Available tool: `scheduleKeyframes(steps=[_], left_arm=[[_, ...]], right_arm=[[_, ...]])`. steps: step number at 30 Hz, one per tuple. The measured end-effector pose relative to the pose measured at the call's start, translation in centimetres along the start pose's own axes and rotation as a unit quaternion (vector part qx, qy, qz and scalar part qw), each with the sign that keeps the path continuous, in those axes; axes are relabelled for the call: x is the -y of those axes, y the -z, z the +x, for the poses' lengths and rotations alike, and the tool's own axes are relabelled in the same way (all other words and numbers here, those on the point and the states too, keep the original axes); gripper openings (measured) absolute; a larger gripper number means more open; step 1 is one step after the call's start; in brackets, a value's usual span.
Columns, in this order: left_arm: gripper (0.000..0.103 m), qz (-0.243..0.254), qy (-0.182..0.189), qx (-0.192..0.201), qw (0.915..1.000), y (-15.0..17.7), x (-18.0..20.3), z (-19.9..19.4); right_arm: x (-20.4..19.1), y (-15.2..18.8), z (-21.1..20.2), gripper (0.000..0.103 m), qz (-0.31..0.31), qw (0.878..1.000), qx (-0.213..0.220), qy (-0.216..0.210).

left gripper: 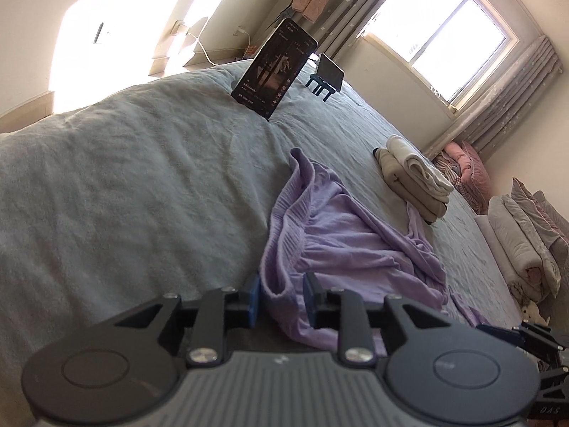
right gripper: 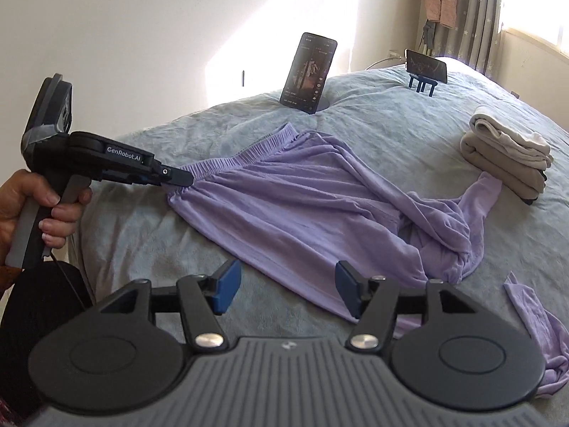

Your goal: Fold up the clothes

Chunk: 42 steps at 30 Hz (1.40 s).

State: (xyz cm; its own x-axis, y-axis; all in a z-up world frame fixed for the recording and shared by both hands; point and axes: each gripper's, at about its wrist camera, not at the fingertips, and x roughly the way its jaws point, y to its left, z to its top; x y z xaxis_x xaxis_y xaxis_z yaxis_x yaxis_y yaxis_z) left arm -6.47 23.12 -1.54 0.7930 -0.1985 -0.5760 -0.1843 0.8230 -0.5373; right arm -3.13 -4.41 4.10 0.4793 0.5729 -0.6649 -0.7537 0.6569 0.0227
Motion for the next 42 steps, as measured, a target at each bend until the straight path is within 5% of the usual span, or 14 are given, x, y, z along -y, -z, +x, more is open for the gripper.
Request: scheduleKeyframes(steps=[11,26,28,32,34,42], left_arm=[[0.027,-0.006,0.023,0.020,0.9995,1.1,-0.8,-0.4],[0.024,0.009,0.060,0.013,0.9981,1.4,-0.4,0.4],[0.024,0.011,0.058,0.012,0.9982,1.4,-0.3,0.5],[0.017,0.013,0.048,0.011,0.9987,1.5,-0.2,0.5],[0.007,0.009,0.040,0.011,0.9991,1.5,-0.2,0.5],[0.006,-0.010,0.053,0.054,0.9971,1.8,-0.3,-3.0]], right_arm=[[-0.5,-7.3,8.4,0.052,0.076,0.996,0.007,-0.055],[1.1,-11.6,19.1,0.051,0.153,0.987,-0.029,-0.026],[1.2,-11.5,19.9,0.038,0.161,0.986,-0.036,-0.022],[1.8,-10.9,20.1,0.009,0.180,0.983,-0.025,-0.012],[2.4,-10.7,19.5,0.008,0.195,0.981,-0.015,-0.009],[1.4,-12.4,15.6,0.008,0.188,0.981,0.033,-0.021]])
